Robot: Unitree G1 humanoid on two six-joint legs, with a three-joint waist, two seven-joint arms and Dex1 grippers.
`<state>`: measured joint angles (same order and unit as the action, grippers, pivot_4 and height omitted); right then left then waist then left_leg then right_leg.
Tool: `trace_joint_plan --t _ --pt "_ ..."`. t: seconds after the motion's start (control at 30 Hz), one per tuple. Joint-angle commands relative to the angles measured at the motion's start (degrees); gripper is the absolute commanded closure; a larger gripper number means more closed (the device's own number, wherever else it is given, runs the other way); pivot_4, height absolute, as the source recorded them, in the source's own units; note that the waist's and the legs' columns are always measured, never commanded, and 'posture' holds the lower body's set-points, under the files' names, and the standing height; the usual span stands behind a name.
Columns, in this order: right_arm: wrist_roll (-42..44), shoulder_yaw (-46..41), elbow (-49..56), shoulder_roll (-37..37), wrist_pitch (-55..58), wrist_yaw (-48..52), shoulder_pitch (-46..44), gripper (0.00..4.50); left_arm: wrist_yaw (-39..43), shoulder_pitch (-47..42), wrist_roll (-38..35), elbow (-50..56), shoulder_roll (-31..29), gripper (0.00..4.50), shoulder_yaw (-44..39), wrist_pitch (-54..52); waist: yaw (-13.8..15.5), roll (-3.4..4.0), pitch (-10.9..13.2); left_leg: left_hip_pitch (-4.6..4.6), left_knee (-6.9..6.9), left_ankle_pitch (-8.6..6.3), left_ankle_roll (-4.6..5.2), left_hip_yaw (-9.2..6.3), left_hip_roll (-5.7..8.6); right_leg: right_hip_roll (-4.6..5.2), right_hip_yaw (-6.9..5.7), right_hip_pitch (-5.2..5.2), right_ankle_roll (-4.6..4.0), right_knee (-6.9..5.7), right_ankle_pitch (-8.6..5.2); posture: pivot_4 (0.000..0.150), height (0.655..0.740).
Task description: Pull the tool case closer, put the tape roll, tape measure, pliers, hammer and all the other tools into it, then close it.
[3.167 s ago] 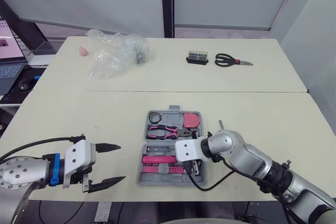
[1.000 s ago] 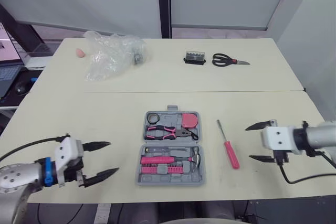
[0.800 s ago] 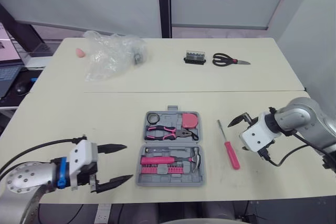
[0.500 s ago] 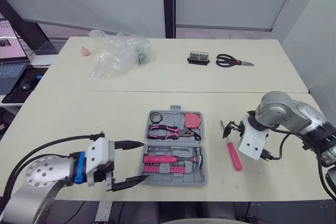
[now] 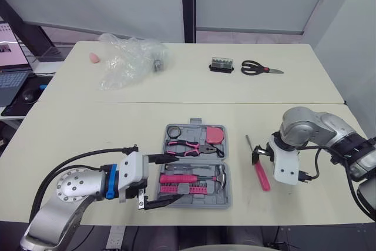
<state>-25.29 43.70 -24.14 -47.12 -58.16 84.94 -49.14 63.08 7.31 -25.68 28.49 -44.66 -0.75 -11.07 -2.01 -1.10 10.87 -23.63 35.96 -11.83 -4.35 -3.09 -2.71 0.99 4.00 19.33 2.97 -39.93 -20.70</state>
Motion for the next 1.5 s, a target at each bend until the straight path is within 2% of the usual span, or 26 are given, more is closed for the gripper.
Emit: trace_joint_plan --t 0.03,0.3,0.5,0.7,0.87,0.97,1.07,1.2,1.27,1.33,1.43,1.5 --pt "-3.88 0.42 -4.10 2.06 -1.81 -3.19 -2.72 0.05 -0.56 -0.36 -0.16 0.58 0.10 0.00 0.22 -0.35 -0.06 0.02 0.01 0.01 0.00 0.00 0.00 0.01 0.00 0.00 0.00 0.00 0.00 0.00 0.00 0.150 0.7400" --pt "-11.19 2.69 -11.47 5.92 -3.65 -9.50 -4.33 0.05 -1.81 0.29 -0.13 1.54 -0.21 0.00 -0.15 -1.12 0.09 0.01 0.00 0.01 -0.01 0.00 0.00 0.00 0.01 0.01 0.00 0.00 0.00 0.00 0.00 0.150 0.7400" --pt "-10.86 3.27 -11.49 6.61 -3.35 -10.23 -3.75 1.91 -2.27 0.69 -0.35 2.11 -0.41 0.00 -0.32 -1.49 0.06 -0.03 -0.02 0.31 -0.02 0.00 0.00 0.00 -0.01 0.00 -0.01 -0.28 0.00 0.00 0.00 0.150 0.7400" --pt "-8.79 2.81 -10.43 6.13 -2.53 -9.75 -2.94 2.92 -2.56 0.68 -0.37 2.21 -0.51 0.00 -0.15 -1.51 0.06 -0.04 -0.03 0.38 -0.03 0.00 0.00 0.01 -0.01 0.00 0.01 -0.33 -0.01 0.00 0.00 0.150 0.7400" --pt "-2.03 0.37 -6.55 3.09 2.56 -6.84 -0.26 3.76 -2.55 0.38 -0.17 1.76 -0.30 0.00 0.16 -1.30 0.12 -0.03 -0.02 0.36 -0.05 0.00 0.00 0.01 0.00 0.00 0.01 -0.33 -0.01 0.01 0.00 0.150 0.7400" --pt "3.03 -2.31 -1.36 -0.11 8.25 -4.68 3.23 3.88 -2.40 -0.43 -0.06 0.94 -0.14 0.00 0.26 -1.04 0.27 -0.03 -0.02 0.34 -0.05 0.00 0.00 0.01 0.01 0.01 0.02 -0.32 -0.01 0.01 0.00 0.150 0.7400" --pt "6.70 -5.48 5.43 -3.27 15.86 -3.04 7.35 3.88 -2.45 -1.24 0.19 0.13 0.16 0.00 0.23 -0.49 0.33 0.00 0.00 0.30 -0.04 0.00 0.00 0.01 0.02 0.03 0.02 -0.30 0.00 0.02 0.00 0.150 0.7400" --pt "17.87 -15.40 15.44 -10.96 40.95 -0.05 17.52 3.88 -3.04 -2.81 1.30 -1.50 1.37 0.00 0.27 1.60 0.50 0.03 0.01 0.24 -0.03 -0.01 0.01 -0.01 0.05 0.05 0.02 -0.30 -0.01 0.03 0.00 0.150 0.7400" --pt "19.83 -18.90 19.06 -13.30 49.68 -0.03 20.75 3.88 -2.87 -3.05 1.57 -2.12 1.65 0.00 0.18 2.25 0.46 0.03 0.01 0.20 -0.03 -0.01 0.01 -0.02 0.06 0.06 0.01 -0.29 0.00 0.05 0.00 0.150 0.7400" --pt "25.59 -24.35 26.02 -15.36 67.50 -1.61 26.67 3.88 -2.46 -3.60 1.65 -2.92 1.80 0.00 0.24 2.81 0.41 0.04 0.01 0.20 -0.04 -0.01 0.01 0.01 0.05 0.06 0.04 -0.26 0.00 0.06 0.00 0.150 0.7400" --pt "34.19 -32.11 34.11 -14.03 96.37 -6.51 32.48 3.88 -1.58 -4.63 0.62 -3.16 1.99 0.00 0.47 2.62 0.01 0.04 0.01 0.20 -0.07 -0.01 0.01 -0.03 -0.02 -0.03 0.04 -0.25 -0.01 0.05 -0.01 0.150 0.7400" --pt "37.03 -35.33 36.27 -11.62 108.37 -10.97 33.47 3.88 -0.76 -4.96 -0.04 -2.80 1.75 0.00 0.74 2.07 -0.15 0.04 0.01 0.20 -0.05 -0.01 0.01 0.00 -0.02 -0.05 0.07 -0.24 -0.01 0.04 -0.01 0.150 0.7400"
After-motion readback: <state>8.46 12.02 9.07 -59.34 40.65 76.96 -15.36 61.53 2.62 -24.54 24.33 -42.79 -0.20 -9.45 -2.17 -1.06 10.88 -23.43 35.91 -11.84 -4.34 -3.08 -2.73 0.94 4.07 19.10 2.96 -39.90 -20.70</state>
